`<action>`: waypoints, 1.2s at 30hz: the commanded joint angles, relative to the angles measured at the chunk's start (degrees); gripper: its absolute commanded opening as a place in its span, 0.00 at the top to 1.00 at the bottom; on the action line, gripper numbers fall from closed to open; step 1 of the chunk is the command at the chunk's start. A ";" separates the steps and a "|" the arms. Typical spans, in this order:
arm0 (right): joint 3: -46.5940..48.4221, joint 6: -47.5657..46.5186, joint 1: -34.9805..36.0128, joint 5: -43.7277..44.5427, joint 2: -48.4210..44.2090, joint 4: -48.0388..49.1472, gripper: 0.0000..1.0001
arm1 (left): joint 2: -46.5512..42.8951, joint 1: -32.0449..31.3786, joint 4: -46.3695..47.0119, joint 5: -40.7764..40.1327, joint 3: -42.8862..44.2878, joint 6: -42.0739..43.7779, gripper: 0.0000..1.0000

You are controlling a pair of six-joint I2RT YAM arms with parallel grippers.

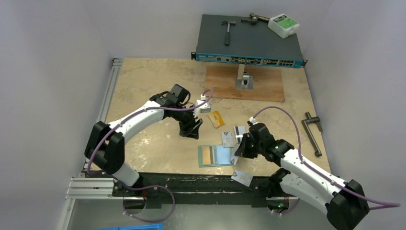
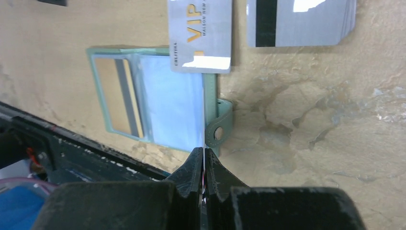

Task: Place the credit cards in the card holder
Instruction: Insert the credit card into the card holder.

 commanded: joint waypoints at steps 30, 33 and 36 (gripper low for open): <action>1.57 5.43 11.88 -1.37 6.63 21.38 1.00 | -3.30 2.46 -4.57 0.56 -4.03 7.37 0.41; 1.60 4.83 11.87 -3.23 8.59 23.79 1.00 | -3.57 2.43 -4.30 0.61 -4.39 7.43 0.41; 1.32 4.46 11.88 -6.15 11.94 27.08 1.00 | -5.03 2.83 -3.18 0.88 -5.39 7.27 0.41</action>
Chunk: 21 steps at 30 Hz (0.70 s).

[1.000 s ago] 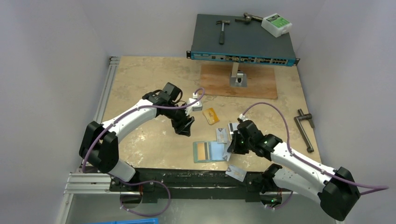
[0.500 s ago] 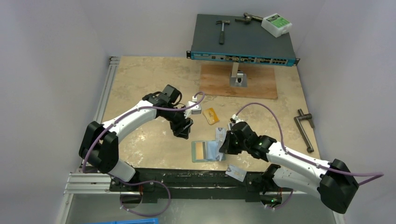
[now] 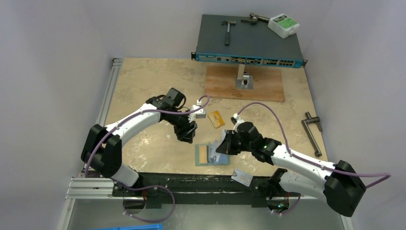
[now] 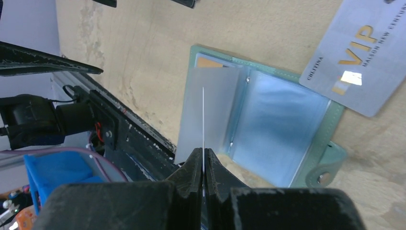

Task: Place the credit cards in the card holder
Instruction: Insert the credit card into the card holder.

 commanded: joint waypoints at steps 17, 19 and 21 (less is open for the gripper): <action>1.98 -3.74 -1.93 -8.24 9.61 6.23 1.00 | -15.68 1.30 -0.75 -20.05 1.61 1.36 0.00; 1.71 -4.00 -2.81 -9.54 8.70 6.70 1.00 | -18.15 2.77 4.27 -27.36 0.20 -5.87 0.00; 1.17 -3.93 -3.55 -11.59 7.58 7.63 1.00 | -19.65 7.16 5.53 -26.62 -1.60 -9.87 0.00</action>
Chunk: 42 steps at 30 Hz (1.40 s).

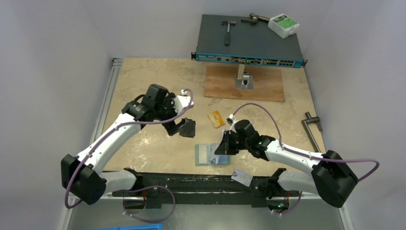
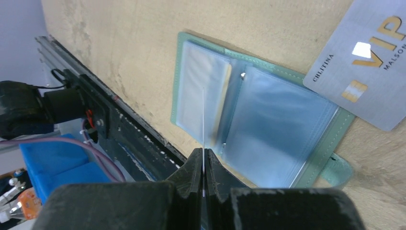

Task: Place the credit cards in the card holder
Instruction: Insert the credit card into the card holder.

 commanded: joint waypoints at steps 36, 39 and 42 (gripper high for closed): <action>-4.94 -7.51 -13.96 -18.63 -2.72 7.58 1.00 | 7.67 -12.77 22.74 1.88 -15.82 23.64 0.00; -6.07 -7.14 -14.94 -20.54 -1.61 10.61 1.00 | 7.78 -14.38 25.41 0.91 -17.46 27.59 0.00; -6.42 -6.82 -15.18 -21.31 -0.62 12.57 1.00 | 8.61 -16.36 25.40 0.34 -18.14 30.57 0.00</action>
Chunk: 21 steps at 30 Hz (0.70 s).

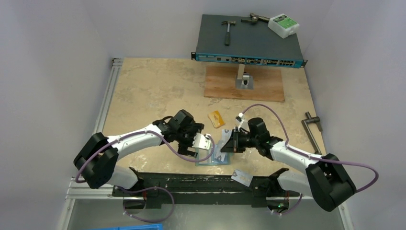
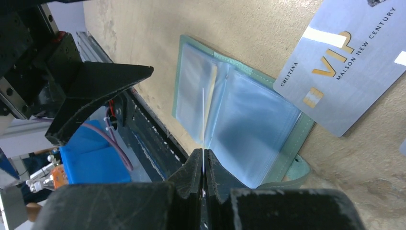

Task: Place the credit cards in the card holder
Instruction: Insert the credit card into the card holder.

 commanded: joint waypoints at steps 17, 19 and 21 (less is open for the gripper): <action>-1.15 1.95 -0.63 -4.62 8.02 12.94 1.00 | 0.76 -8.05 17.17 -2.56 -12.95 26.25 0.19; -1.93 2.54 -0.65 -4.82 8.98 14.52 1.00 | 0.71 -8.53 15.48 -2.58 -12.46 26.21 0.26; -2.53 2.97 -0.70 -5.10 9.91 15.71 1.00 | 0.55 -8.69 13.44 -2.51 -11.96 26.15 0.30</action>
